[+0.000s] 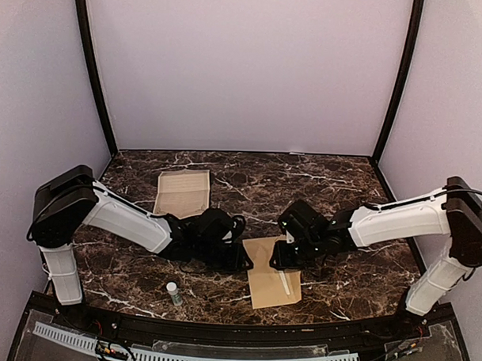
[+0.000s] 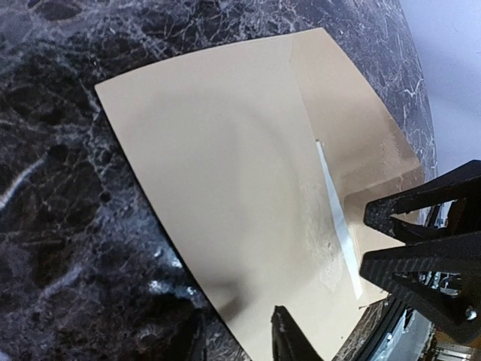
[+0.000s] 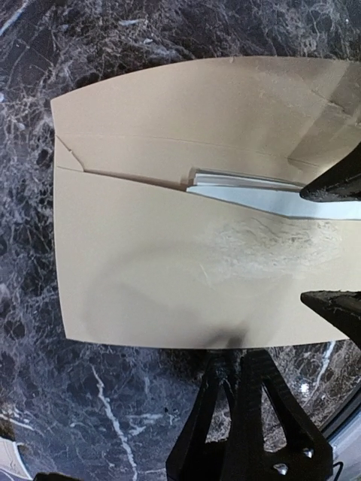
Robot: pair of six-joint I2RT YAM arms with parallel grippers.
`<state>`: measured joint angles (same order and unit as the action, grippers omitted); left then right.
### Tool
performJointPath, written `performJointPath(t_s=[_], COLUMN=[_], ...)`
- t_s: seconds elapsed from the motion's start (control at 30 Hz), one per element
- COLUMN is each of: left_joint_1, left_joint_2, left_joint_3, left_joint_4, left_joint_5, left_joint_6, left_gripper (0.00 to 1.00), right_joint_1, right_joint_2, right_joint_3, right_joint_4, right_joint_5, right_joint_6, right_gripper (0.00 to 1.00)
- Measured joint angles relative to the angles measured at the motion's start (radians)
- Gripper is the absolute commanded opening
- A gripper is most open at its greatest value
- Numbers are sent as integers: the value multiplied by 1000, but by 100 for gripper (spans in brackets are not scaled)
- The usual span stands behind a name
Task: Place the letter into the envelope and seal it
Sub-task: Place the letter in the envelope.
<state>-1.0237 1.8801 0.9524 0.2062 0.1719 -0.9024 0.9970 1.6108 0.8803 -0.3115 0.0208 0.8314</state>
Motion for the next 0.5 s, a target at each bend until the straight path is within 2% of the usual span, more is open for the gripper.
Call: performJointPath(t_s=[0.23, 0.5], left_joint_1=[-5, -29], left_joint_2=[-82, -91], left_joint_3=[-71, -76], left_joint_4=[-17, -6], left_joint_5=[-19, 5], left_joint_6=[-16, -21], left_gripper=[38, 38], right_joint_1=[1, 6], right_joint_2=[-111, -118], right_joint_3=[-36, -106], right_joint_4=[-23, -17], right_joint_5=[8, 4], right_joint_6=[20, 51], right_gripper=[41, 41])
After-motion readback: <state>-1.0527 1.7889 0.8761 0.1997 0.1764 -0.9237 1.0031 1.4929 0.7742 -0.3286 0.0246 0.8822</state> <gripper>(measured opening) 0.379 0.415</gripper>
